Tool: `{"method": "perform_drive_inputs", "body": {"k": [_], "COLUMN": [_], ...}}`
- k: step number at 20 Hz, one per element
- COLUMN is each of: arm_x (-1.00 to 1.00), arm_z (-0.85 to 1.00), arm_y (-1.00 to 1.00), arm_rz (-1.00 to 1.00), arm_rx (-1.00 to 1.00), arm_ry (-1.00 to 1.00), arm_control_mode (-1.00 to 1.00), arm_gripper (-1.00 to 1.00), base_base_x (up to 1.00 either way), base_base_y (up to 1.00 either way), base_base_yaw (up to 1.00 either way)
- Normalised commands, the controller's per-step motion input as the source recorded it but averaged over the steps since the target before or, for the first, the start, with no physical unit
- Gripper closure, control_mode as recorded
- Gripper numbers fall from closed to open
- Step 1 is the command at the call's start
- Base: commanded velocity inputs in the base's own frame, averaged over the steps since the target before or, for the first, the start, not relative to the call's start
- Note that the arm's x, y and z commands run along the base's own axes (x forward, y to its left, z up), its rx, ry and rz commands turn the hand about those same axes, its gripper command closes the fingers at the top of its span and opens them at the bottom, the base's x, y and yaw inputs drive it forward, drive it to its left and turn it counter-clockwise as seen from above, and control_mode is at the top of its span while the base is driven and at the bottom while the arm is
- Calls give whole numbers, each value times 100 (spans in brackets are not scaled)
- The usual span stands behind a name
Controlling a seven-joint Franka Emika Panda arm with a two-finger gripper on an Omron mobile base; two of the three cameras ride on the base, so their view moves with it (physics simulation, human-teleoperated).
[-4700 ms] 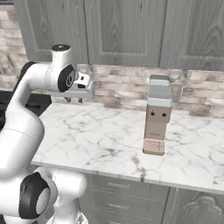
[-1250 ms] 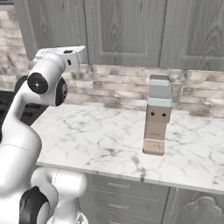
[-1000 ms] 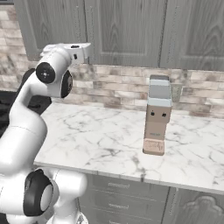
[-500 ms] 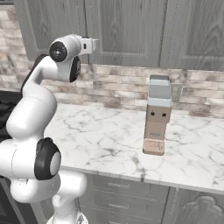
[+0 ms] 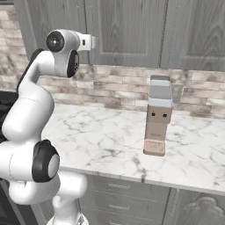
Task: Open the cabinet directly in front. Then move the beer and the mug to the dining counter with the jar on it.
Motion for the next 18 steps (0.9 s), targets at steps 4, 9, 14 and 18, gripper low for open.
{"method": "perform_drive_inputs", "body": {"k": [4,9,14,18], "arm_x": [-26,-87,-100,-91], "arm_z": [0,21,38,47], "arm_y": [0,25,71,100], "arm_rz": [0,0,-2,-7], "arm_rx": [0,0,-1,-8], "arm_ry": [-2,-13,-9,-1], "arm_control_mode": [-100,-100,-100,-100], "arm_gripper": [100,100,100,100], "base_base_x": [0,0,0,0], "base_base_y": [0,0,0,0], "base_base_yaw": [0,0,0,0]}}
